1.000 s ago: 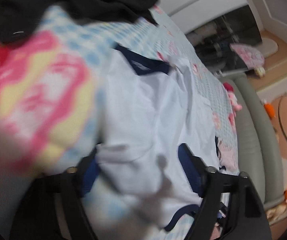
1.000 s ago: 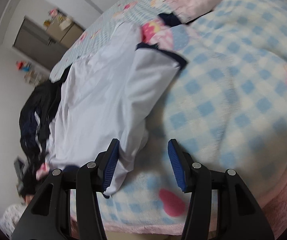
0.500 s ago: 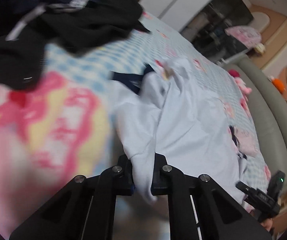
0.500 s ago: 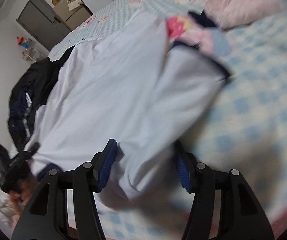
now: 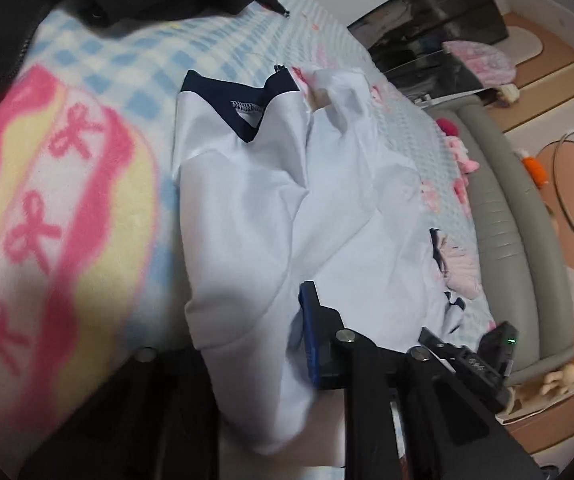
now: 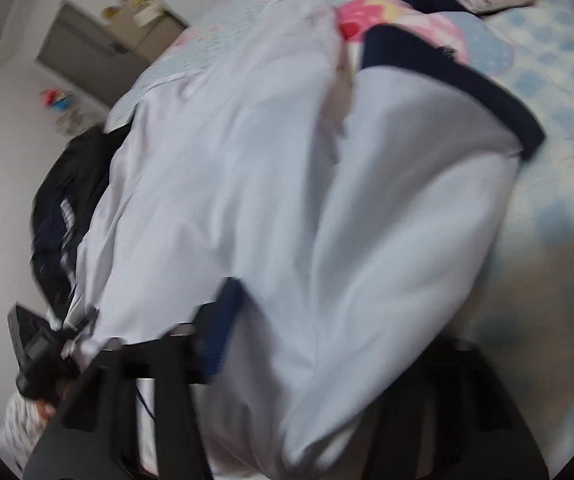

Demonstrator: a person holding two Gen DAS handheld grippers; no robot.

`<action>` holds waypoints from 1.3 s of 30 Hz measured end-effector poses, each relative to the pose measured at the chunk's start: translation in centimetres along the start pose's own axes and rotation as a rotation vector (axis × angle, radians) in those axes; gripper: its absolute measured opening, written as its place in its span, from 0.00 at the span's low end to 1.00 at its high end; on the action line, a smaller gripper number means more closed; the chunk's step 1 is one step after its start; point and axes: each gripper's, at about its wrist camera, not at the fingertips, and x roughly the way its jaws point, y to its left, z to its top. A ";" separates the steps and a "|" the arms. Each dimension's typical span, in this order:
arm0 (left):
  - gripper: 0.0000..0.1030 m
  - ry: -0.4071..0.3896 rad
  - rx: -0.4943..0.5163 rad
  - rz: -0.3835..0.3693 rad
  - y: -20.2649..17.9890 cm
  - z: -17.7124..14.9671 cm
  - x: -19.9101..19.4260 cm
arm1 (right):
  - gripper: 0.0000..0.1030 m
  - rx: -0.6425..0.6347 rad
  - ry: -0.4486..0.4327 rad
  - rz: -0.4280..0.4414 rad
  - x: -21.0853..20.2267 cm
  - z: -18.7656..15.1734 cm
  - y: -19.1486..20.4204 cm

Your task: Fold clothes

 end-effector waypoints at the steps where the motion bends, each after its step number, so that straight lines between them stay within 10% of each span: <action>1: 0.11 -0.014 0.023 -0.004 -0.7 -0.1 -0.6 | 0.21 -0.019 -0.013 0.009 -0.8 -0.1 0.3; 3: 0.10 -0.027 0.067 -0.005 -2.1 -0.3 -1.8 | 0.07 -0.065 -0.037 0.014 -2.7 -0.5 1.1; 16: 0.09 -0.198 0.187 -0.256 -12.7 -0.5 -15.8 | 0.06 -0.197 -0.409 0.217 -22.4 -0.7 10.3; 21: 0.09 -0.112 0.252 -0.090 -15.3 5.9 -9.4 | 0.06 -0.118 -0.263 0.032 -18.3 0.7 6.1; 26: 0.08 -0.024 0.314 0.077 -18.0 12.3 -3.1 | 0.04 -0.361 -0.116 -0.276 -8.6 9.2 7.7; 33: 0.08 -0.331 0.513 -0.004 -32.1 21.4 -15.3 | 0.04 -0.371 -0.503 -0.037 -24.5 23.4 19.0; 39: 0.10 -0.362 0.523 -0.021 -31.8 20.2 -20.2 | 0.05 -0.408 -0.596 0.107 -30.7 21.8 22.0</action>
